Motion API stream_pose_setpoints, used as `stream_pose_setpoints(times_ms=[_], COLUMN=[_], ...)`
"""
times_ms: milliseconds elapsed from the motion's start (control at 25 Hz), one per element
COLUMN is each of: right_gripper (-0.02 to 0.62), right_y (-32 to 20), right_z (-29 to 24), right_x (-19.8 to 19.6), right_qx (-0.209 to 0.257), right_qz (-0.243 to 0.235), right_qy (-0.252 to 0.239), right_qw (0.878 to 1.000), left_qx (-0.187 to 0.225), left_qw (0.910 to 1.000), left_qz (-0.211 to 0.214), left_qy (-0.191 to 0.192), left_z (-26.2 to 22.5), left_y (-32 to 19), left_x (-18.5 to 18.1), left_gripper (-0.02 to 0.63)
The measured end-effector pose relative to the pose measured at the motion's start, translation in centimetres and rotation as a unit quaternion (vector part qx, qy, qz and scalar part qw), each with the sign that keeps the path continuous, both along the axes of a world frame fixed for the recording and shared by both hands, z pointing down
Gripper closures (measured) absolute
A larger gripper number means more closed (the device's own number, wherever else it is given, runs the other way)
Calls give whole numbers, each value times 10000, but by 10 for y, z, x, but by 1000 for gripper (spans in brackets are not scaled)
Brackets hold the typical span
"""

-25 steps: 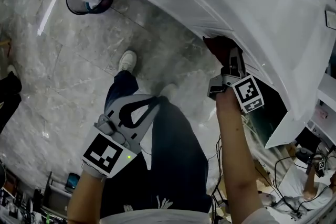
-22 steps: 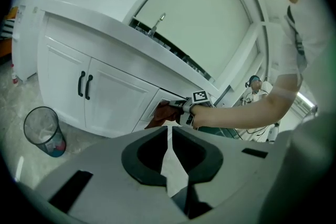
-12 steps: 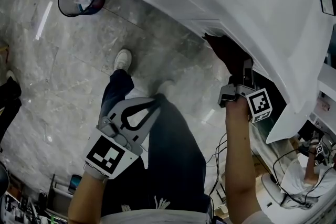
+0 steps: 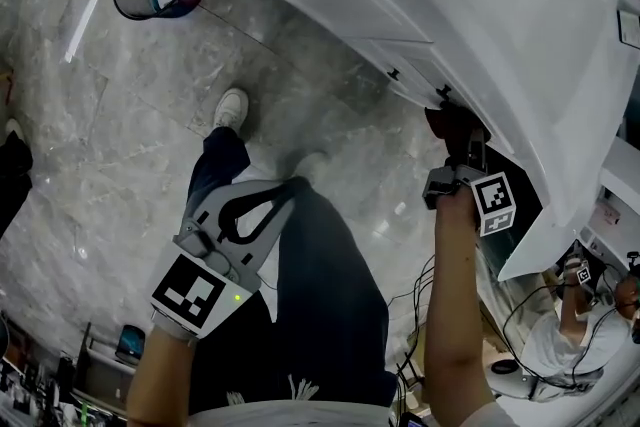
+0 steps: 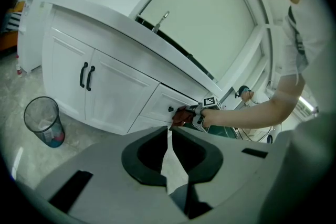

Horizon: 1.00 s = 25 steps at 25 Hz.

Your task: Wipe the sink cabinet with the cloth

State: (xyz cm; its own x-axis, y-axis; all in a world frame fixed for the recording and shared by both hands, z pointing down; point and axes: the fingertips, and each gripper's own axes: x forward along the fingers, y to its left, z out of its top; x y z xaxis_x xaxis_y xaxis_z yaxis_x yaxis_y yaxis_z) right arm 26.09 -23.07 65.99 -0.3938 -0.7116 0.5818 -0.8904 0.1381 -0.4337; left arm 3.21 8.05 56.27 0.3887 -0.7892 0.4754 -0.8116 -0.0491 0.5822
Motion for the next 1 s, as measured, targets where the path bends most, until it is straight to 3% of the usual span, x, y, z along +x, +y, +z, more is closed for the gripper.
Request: stream_pose_setpoints(times_ms=[480, 760, 1000], right_gripper=[540, 540, 540], right_y=[3, 7, 32], right_z=[54, 74, 73], right_x=[-48, -56, -66], right_qx=[-359, -571, -694], right_qz=[-374, 33, -475], right_qy=[129, -248, 230], right_qw=[9986, 9981, 9962], left_qx=[-91, -141, -171], left_qw=[9994, 9989, 9988], left_qz=[-343, -436, -459], left_qy=[11, 23, 67], left_z=[9, 14, 16], left_y=[15, 22, 25], left_x=[-16, -23, -25], left_gripper=[594, 594, 594])
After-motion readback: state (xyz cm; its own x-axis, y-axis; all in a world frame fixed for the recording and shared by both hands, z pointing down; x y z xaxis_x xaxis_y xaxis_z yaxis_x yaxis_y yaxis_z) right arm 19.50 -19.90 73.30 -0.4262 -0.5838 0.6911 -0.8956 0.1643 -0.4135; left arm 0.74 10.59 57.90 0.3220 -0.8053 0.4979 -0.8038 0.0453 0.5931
